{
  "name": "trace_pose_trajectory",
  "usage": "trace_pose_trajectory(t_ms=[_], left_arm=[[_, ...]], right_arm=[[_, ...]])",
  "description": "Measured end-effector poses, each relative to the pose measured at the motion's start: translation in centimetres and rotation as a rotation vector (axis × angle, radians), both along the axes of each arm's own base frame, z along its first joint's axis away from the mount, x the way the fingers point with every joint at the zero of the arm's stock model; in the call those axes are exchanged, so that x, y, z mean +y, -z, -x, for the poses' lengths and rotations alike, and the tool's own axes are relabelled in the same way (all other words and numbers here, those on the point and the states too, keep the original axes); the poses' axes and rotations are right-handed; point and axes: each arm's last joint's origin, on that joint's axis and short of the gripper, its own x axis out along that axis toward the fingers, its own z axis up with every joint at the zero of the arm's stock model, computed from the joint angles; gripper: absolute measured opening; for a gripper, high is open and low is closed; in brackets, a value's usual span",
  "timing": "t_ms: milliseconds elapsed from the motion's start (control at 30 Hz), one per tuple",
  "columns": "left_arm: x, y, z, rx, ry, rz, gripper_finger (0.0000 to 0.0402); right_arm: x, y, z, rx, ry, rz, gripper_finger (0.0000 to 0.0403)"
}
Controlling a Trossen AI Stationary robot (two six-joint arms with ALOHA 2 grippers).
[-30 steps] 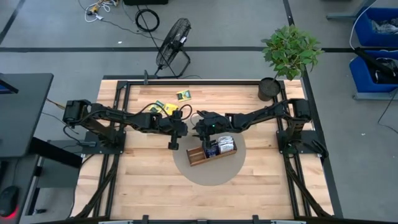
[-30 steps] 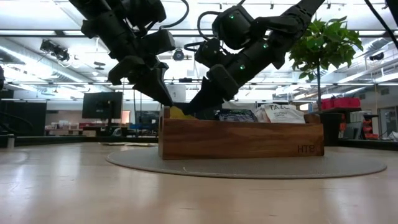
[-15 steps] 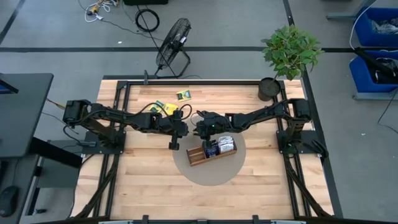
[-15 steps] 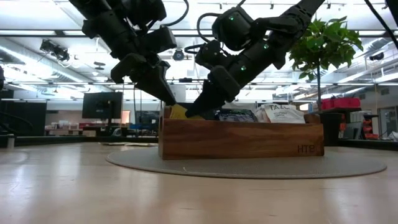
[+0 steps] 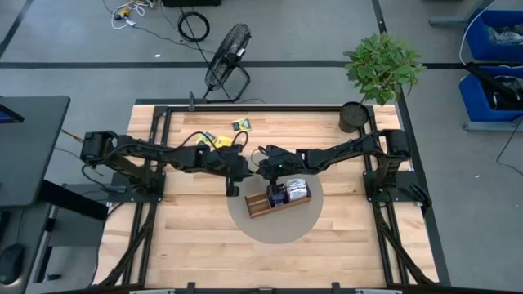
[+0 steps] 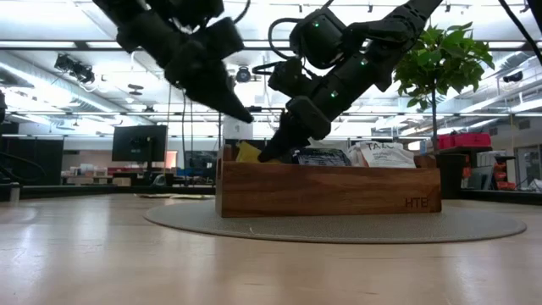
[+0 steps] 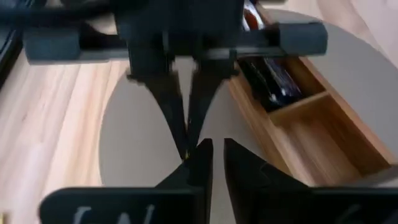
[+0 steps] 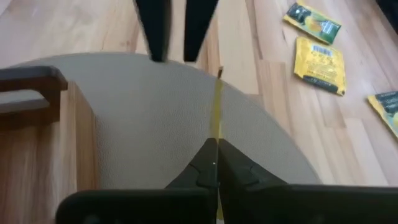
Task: Pick & Place Tea
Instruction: Put the yellow tea bag into the left section of the wooden organizer
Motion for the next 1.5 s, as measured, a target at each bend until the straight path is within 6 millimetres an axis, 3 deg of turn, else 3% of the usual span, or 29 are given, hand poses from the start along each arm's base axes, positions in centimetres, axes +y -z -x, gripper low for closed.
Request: trace_pose_trajectory(t_ms=[267,467,633,833,1000,1500], left_arm=[[0.2,0.4,2.8,-0.267,-0.055,0.065,0.0044],[-0.1,0.1,6.3,-0.543,-0.04,0.141,0.0062],[-0.3,0.6,8.5,-0.761,-0.01,0.199,0.0112],[-0.2,1.8,9.6,-0.765,-0.029,0.227,0.0186],[-0.2,1.8,9.6,-0.762,-0.028,0.218,0.0216],[-0.2,1.5,9.6,-0.795,-0.03,0.24,0.0189]], right_arm=[[0.4,0.4,1.7,0.0,-0.006,-0.009,0.0001],[0.5,-1.5,3.4,-0.163,0.003,-0.014,0.0001],[0.6,-3.3,4.0,-0.249,0.002,-0.019,0.0],[1.6,-4.4,3.8,-0.327,-0.051,-0.034,0.0],[2.5,-5.3,3.9,-0.391,-0.086,-0.045,0.0],[2.8,-7.1,3.6,-0.57,-0.122,-0.056,0.0]])
